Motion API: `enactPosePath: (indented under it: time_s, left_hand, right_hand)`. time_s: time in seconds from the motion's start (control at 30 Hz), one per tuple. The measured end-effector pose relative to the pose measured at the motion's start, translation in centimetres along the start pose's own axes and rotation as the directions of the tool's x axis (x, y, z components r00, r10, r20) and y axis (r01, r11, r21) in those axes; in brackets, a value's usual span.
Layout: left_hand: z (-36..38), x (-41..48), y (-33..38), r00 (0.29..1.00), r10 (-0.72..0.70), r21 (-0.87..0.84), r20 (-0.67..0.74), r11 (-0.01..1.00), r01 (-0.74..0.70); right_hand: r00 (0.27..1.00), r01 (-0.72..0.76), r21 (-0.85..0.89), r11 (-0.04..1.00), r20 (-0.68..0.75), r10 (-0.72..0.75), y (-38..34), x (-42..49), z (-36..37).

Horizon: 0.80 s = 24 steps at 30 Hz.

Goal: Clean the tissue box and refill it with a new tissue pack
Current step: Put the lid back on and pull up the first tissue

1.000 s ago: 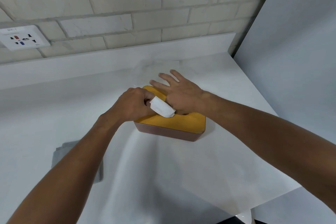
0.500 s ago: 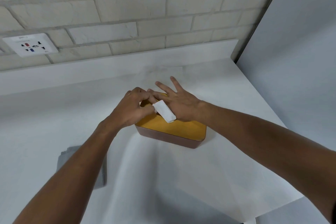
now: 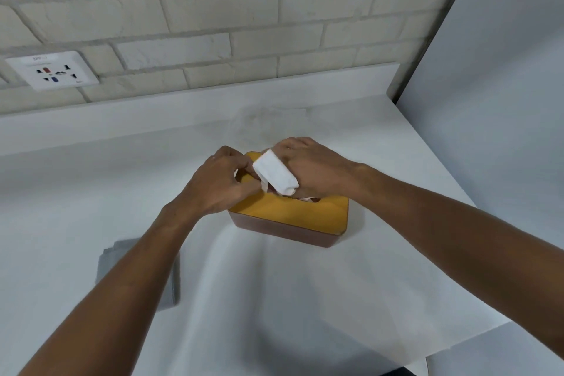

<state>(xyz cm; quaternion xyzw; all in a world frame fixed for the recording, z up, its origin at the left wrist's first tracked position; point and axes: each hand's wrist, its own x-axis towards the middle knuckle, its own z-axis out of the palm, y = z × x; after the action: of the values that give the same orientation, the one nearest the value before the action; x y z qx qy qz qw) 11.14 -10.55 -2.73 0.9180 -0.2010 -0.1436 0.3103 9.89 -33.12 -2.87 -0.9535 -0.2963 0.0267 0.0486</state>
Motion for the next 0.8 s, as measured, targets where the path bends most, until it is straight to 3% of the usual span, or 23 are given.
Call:
enactPosePath:
  time_s: [0.07, 0.13, 0.27, 0.43, 0.53, 0.67, 0.8]
  left_hand:
    - [0.0, 0.0, 0.0, 0.999, 0.004, 0.069, 0.044, 0.998, -0.007]
    - [-0.1, -0.1, -0.1, 0.998, 0.004, 0.136, 0.056, 0.991, -0.011]
    - [-0.4, -0.9, -0.2, 0.998, -0.014, 0.191, 0.064, 0.982, 0.002]
    - [-1.3, -1.2, 0.8, 0.999, -0.044, 0.347, 0.013, 0.937, 0.037]
    - [-1.7, -1.3, 1.7, 0.999, 0.04, 0.303, 0.01, 0.952, -0.041]
    - [-2.6, -1.1, 3.5, 0.99, 0.133, 0.197, -0.044, 0.973, -0.122]
    - [-3.7, -0.6, 4.9, 0.969, 0.186, 0.138, -0.165, 0.977, -0.164]
  right_hand:
    - [0.996, -0.079, 0.118, 0.99, -0.034, 0.084, -0.1, -0.6, -0.8]
    - [0.986, -0.159, 0.094, 0.983, -0.026, 0.162, 0.0, -1.2, -1.5]
    - [0.951, -0.31, 0.253, 0.917, 0.099, 0.294, 0.3, -2.2, -2.3]
    - [0.933, -0.349, 0.253, 0.902, 0.183, 0.309, -0.3, -2.7, -4.3]
    - [0.927, -0.361, 0.222, 0.906, 0.186, 0.325, -0.6, -3.1, -5.8]
    - [0.925, -0.376, 0.433, 0.819, 0.121, 0.361, -0.1, -3.5, -7.7]
    - [0.888, -0.457, 0.401, 0.794, 0.15, 0.435, 0.5, -3.8, -9.3]
